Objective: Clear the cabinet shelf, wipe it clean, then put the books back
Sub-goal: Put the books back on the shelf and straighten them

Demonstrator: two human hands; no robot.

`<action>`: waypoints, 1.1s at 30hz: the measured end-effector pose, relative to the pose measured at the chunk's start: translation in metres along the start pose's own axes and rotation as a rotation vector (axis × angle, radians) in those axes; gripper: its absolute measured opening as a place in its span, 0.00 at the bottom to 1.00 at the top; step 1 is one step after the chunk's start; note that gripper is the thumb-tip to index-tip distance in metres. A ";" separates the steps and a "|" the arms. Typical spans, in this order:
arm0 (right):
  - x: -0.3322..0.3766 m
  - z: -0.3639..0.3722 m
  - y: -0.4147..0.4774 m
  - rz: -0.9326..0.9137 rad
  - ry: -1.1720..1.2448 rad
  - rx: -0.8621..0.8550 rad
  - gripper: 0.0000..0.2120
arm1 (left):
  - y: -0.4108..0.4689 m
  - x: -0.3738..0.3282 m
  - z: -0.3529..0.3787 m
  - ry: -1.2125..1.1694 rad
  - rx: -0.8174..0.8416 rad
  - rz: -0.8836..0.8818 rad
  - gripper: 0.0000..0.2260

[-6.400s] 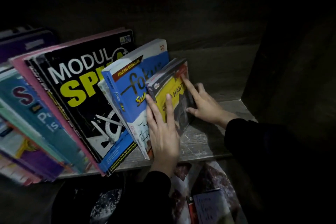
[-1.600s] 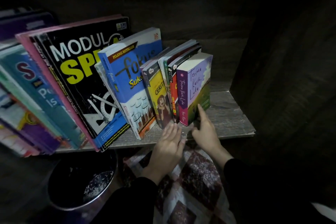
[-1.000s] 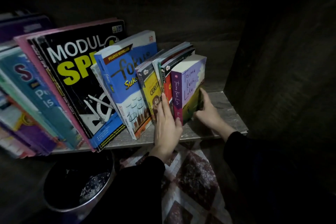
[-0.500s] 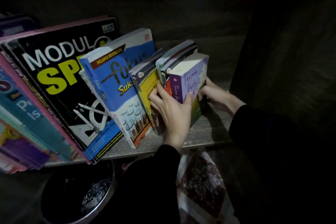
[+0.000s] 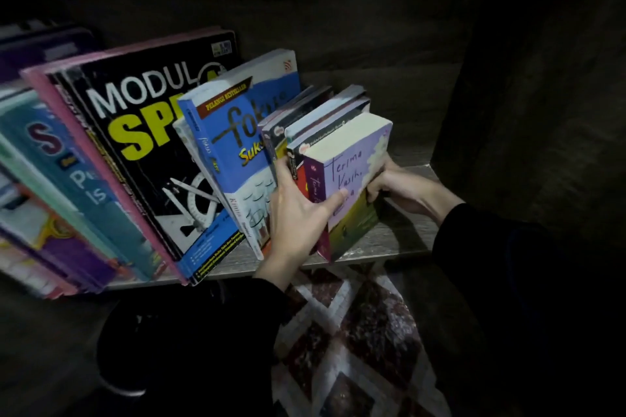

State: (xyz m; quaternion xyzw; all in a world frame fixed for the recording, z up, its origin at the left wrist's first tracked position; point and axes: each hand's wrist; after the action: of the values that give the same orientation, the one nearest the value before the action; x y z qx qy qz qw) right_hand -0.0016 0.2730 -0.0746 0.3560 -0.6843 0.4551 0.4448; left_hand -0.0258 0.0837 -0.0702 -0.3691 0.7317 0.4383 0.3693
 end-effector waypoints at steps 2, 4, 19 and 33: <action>0.003 0.001 -0.007 0.008 -0.046 0.087 0.40 | -0.005 -0.001 -0.011 -0.028 0.040 0.005 0.40; 0.004 0.002 -0.015 0.007 -0.111 0.142 0.37 | -0.009 -0.001 -0.021 -0.059 0.080 0.006 0.39; 0.003 -0.018 -0.062 -0.121 -0.098 -0.115 0.36 | -0.001 -0.006 -0.030 -0.295 0.192 -0.030 0.38; 0.031 -0.022 -0.017 -0.093 -0.194 -0.165 0.24 | 0.000 -0.015 0.020 -0.026 -0.037 -0.003 0.40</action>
State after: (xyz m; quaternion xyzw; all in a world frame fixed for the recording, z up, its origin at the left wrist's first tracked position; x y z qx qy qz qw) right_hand 0.0090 0.2853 -0.0367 0.3921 -0.7419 0.3396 0.4249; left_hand -0.0146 0.1049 -0.0644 -0.3713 0.7180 0.4559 0.3725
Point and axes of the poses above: each hand's wrist, its own y-axis towards the middle knuckle, its own z-axis out of the palm, x = y × z, and after that the axes turned 5 degrees about z, right-handed
